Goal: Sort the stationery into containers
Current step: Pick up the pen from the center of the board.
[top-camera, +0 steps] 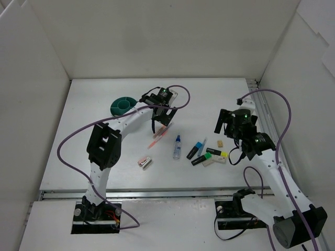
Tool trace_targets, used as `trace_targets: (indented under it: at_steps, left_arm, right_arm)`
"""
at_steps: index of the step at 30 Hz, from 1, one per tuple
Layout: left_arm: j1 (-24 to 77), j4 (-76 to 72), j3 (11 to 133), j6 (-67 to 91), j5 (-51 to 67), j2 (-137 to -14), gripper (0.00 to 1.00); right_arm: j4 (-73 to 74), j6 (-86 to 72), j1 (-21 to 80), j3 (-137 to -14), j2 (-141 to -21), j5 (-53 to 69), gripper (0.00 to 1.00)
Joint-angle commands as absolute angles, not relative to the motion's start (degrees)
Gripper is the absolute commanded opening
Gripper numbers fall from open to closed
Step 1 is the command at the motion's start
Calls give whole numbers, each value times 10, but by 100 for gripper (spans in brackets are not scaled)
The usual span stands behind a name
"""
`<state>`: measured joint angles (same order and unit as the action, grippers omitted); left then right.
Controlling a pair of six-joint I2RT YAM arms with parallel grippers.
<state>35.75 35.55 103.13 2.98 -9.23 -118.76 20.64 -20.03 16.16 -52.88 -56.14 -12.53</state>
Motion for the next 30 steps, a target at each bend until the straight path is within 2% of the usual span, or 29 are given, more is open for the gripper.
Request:
trace_targets:
  at_steps: [1, 5, 17, 27, 30]
  left_arm:
    - [354, 316, 1057, 0, -101, -1193, 95]
    - [354, 317, 1069, 0, -100, -1215, 91]
    - [354, 307, 1062, 0, -74, -1246, 89]
    - [338, 317, 1063, 12, -44, -1273, 72]
    - [338, 318, 1061, 11, -40, -1276, 61]
  right_arm:
    - [196, -201, 157, -541, -575, -121, 98]
    - [196, -199, 159, -548, -585, -118, 98]
    - [197, -192, 153, -547, -592, -127, 98]
    - [200, -191, 151, -545, -591, -133, 98]
    - [201, -189, 150, -545, -591, -134, 98]
